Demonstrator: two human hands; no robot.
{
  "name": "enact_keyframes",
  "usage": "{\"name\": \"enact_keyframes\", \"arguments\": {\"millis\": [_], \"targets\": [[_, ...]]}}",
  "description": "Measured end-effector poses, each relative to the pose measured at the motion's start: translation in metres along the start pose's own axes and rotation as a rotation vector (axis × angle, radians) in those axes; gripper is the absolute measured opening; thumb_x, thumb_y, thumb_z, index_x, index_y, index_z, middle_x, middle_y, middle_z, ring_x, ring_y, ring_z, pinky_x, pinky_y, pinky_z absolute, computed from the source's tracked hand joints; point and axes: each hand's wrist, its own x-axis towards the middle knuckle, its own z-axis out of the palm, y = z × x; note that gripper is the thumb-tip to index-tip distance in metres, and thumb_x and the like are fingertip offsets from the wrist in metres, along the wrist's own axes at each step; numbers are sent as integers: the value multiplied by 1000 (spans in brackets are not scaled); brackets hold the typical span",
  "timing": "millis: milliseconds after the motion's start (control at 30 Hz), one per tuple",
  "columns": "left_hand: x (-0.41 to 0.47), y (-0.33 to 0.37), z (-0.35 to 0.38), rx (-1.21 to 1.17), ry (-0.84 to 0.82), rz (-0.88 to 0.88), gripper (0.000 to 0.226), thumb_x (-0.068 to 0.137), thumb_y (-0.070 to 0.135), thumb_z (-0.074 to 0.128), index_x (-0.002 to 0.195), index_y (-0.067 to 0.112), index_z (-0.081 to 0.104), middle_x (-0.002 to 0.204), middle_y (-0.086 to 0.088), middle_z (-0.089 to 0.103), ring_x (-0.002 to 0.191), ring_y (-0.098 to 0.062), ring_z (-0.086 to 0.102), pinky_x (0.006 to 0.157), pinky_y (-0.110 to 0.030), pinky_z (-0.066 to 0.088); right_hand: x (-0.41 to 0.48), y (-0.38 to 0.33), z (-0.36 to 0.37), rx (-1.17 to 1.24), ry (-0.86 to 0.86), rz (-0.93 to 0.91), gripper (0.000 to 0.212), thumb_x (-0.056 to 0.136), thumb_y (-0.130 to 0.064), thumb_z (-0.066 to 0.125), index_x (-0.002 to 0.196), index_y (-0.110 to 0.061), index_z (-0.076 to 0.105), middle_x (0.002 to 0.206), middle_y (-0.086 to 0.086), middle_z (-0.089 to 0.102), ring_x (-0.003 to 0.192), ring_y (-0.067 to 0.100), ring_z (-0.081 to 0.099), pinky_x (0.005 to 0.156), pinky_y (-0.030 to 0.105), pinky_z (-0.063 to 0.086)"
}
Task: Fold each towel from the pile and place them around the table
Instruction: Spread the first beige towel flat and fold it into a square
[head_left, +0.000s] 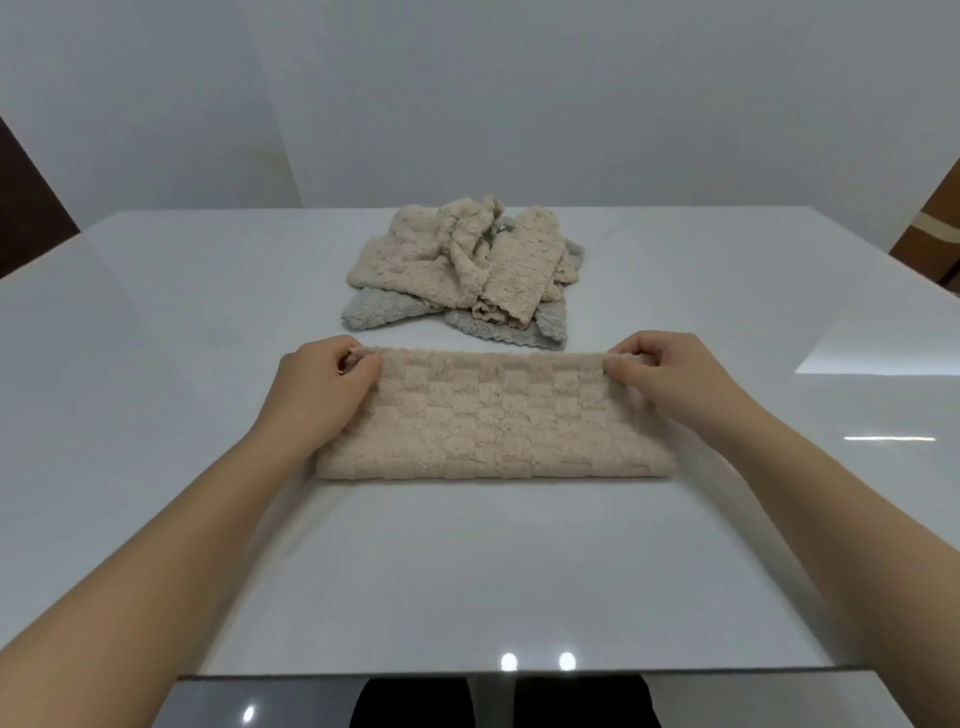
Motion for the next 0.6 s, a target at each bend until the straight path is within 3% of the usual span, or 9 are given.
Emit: {"name": "enact_keyframes", "arguments": {"millis": [100, 233, 367, 600], "targets": [[16, 2, 6, 120, 13, -35, 29, 90, 30, 52, 77, 6, 59, 74, -8, 63, 72, -26, 57, 64, -38, 48, 21, -5, 4, -122, 12, 38, 11, 86, -17, 64, 77, -19, 69, 69, -5, 67, 63, 9, 56, 63, 24, 44], [24, 1, 16, 226, 52, -52, 29, 91, 32, 49, 69, 13, 50, 66, -3, 57, 67, -24, 55, 57, -32, 38, 31, -5, 16, -262, 91, 29, 19, 84, -13, 53, 76, -21, 68, 78, -9, 67, 77, 9, 61, 62, 22, 45], [22, -3, 26, 331, 103, -26, 18, 92, 33, 48, 84, 21, 58, 78, 1, 62, 76, -25, 57, 60, -32, 39, 28, 3, 25, -348, 175, 3, 15, 85, -20, 52, 79, -27, 65, 78, -14, 65, 79, 14, 60, 69, 31, 50], [17, -8, 28, 331, 182, 62, 16, 96, 29, 44, 97, 20, 57, 85, 0, 64, 79, -28, 57, 66, -37, 46, 27, 6, 34, -532, 255, -76, 8, 94, -30, 52, 95, -29, 60, 77, -13, 60, 77, 21, 57, 62, 31, 40]]}}
